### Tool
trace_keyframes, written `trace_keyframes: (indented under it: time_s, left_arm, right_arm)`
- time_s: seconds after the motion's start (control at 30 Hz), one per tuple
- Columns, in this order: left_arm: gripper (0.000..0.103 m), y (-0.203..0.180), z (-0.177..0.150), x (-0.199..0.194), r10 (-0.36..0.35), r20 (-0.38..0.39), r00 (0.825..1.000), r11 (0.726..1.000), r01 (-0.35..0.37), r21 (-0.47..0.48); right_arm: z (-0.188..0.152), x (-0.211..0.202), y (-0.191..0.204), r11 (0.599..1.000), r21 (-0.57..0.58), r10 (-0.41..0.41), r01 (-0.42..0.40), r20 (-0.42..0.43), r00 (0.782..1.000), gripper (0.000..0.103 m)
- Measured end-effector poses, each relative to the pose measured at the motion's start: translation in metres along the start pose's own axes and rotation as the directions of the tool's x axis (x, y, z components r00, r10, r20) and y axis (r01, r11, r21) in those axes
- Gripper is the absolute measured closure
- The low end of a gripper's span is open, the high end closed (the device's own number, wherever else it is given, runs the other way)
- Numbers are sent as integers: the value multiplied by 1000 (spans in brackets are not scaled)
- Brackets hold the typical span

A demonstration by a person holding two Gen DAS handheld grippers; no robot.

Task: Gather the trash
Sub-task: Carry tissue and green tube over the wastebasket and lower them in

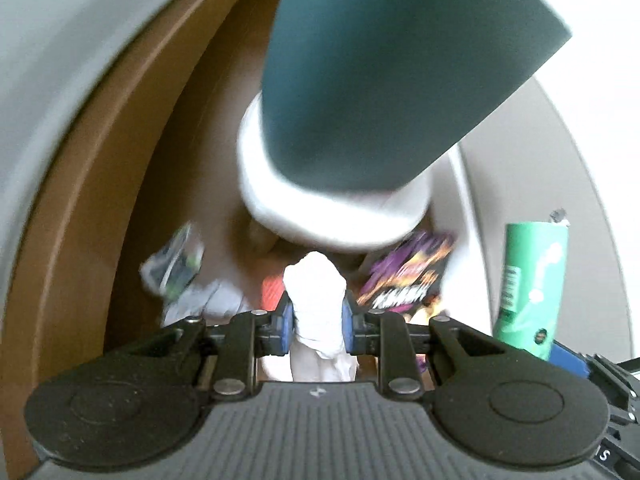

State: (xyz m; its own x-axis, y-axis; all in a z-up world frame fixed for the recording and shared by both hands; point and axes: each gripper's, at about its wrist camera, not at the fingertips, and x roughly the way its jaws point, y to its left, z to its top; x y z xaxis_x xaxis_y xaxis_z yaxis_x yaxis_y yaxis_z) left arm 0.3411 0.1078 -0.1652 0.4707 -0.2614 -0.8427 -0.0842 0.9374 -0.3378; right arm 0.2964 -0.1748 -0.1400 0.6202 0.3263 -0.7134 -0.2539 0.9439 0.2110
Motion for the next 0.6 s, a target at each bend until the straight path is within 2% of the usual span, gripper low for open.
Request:
trace_keyframes:
  time_s: [0.17, 0.3, 0.53, 0.6]
  left_arm:
    - [80, -39, 22, -43, -8, 130, 991, 995, -5, 96]
    - [80, -61, 49, -83, -44, 226, 973, 992, 15, 128]
    - [80, -95, 104, -148, -81, 400, 913, 977, -7, 215]
    - [80, -103, 119, -159, -93, 435, 895, 973, -12, 232]
  right_arm:
    - [40, -20, 6, 999, -40, -2, 7, 103, 995, 56]
    - [77, -31, 8, 999, -52, 5, 5, 181, 983, 56]
    - [147, -48, 14, 996, -81, 50, -25, 317, 947, 56]
    - [165, -49, 19, 995, -102, 43, -8, 350, 936, 56]
